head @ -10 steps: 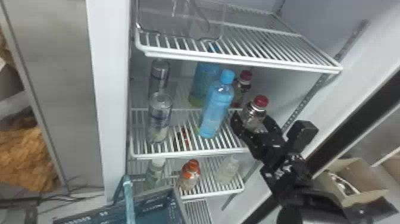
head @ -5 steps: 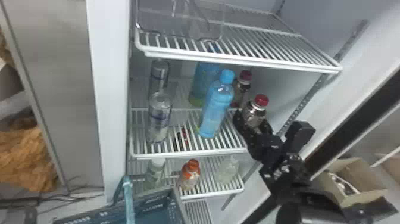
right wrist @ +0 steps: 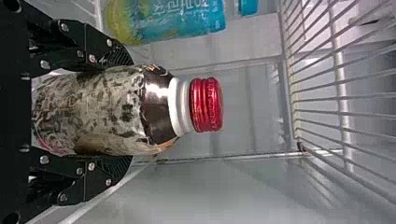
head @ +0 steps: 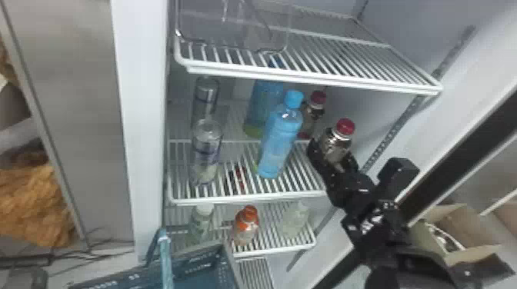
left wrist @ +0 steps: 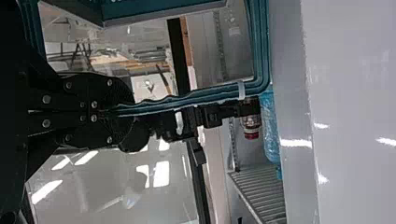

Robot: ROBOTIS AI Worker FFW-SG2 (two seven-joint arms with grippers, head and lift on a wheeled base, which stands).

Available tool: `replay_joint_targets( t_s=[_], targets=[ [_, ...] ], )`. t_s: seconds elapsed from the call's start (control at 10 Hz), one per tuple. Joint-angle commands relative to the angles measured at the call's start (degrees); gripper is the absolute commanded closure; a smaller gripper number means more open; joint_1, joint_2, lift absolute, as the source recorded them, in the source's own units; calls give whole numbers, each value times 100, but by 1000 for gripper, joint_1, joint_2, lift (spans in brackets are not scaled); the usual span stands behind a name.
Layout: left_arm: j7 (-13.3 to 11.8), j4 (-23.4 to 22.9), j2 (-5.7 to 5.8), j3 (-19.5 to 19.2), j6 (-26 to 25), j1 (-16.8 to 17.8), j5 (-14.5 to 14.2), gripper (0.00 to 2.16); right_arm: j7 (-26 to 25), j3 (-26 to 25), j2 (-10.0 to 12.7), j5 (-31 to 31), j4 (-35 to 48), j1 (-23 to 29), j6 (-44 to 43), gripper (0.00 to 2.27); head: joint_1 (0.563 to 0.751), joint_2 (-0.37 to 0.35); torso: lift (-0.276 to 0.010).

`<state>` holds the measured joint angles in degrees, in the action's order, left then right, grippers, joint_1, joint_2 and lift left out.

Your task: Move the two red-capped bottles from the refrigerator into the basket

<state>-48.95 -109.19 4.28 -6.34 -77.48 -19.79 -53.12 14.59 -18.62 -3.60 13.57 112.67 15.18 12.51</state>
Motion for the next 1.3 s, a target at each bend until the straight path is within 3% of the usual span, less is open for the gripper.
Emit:
replay_joint_targets(
  t_s=[0.0,0.9,1.2],
  targets=[
    [-1,0,12,5,14,-17,-12,1202,0,0,8,117,257,184,14,1274,695,-350,0],
    [-1,0,3,-6,0,-59,-69,1202,9,-366,8,1020,2479,2307,942,1274,695,-350,0],
    [-1,0,3,-17,28,-87,-69,1202,18,-492,43,1511,3337,3362,1153,1274,695,-350,0]
  ],
)
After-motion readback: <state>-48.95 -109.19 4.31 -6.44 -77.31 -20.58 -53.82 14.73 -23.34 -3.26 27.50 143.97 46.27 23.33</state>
